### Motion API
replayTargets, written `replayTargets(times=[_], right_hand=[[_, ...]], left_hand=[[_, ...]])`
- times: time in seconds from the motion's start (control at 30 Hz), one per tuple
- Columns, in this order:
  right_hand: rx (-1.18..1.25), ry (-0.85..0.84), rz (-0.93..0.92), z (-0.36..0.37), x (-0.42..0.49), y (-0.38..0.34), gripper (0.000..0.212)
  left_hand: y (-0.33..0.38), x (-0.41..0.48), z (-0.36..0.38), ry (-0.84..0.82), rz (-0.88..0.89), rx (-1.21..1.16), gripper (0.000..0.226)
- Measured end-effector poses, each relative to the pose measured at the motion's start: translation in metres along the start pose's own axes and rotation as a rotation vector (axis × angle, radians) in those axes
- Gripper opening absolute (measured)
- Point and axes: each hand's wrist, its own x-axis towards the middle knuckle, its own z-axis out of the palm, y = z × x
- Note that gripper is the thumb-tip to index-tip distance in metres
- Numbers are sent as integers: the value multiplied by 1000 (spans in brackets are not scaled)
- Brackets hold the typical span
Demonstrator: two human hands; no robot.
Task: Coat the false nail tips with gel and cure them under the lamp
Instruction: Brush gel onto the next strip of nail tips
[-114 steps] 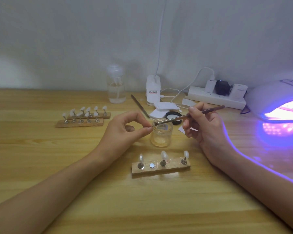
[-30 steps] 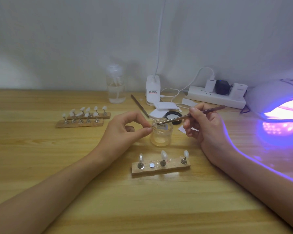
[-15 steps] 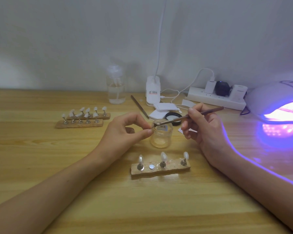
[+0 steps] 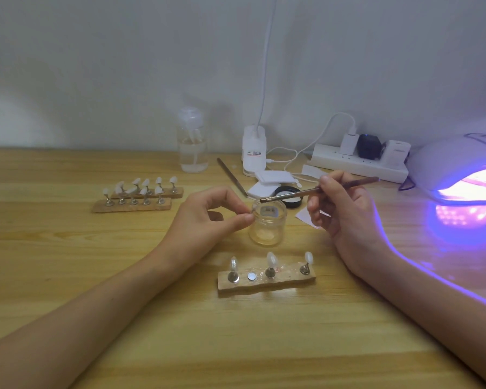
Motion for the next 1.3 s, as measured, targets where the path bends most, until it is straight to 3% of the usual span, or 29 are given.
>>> replayTargets(times=[0.13,0.67,0.8,0.9,1.07,1.3], right_hand=[[-48,-53,2,1,-1,1,18],[-108,252,-48,-13,-1,-11,37],[-61,118,-141,-15,0,-16,25],[-191,-25,-259,-13,-2,-18,15],[-190,-12,-341,-19,-2,-20,19],[-32,73,-224,-23,4,-12,18]], left_hand=[[0,0,0,2,5,-1,13],[-2,-1,0,-12,35,-19,14],[-2,0,0,-7,30,-20,14],[-2,0,0,-5,27,-16,14],[0,-1,1,-2,16,-22,14],[12,-2,-5,89,-31,-37,13]])
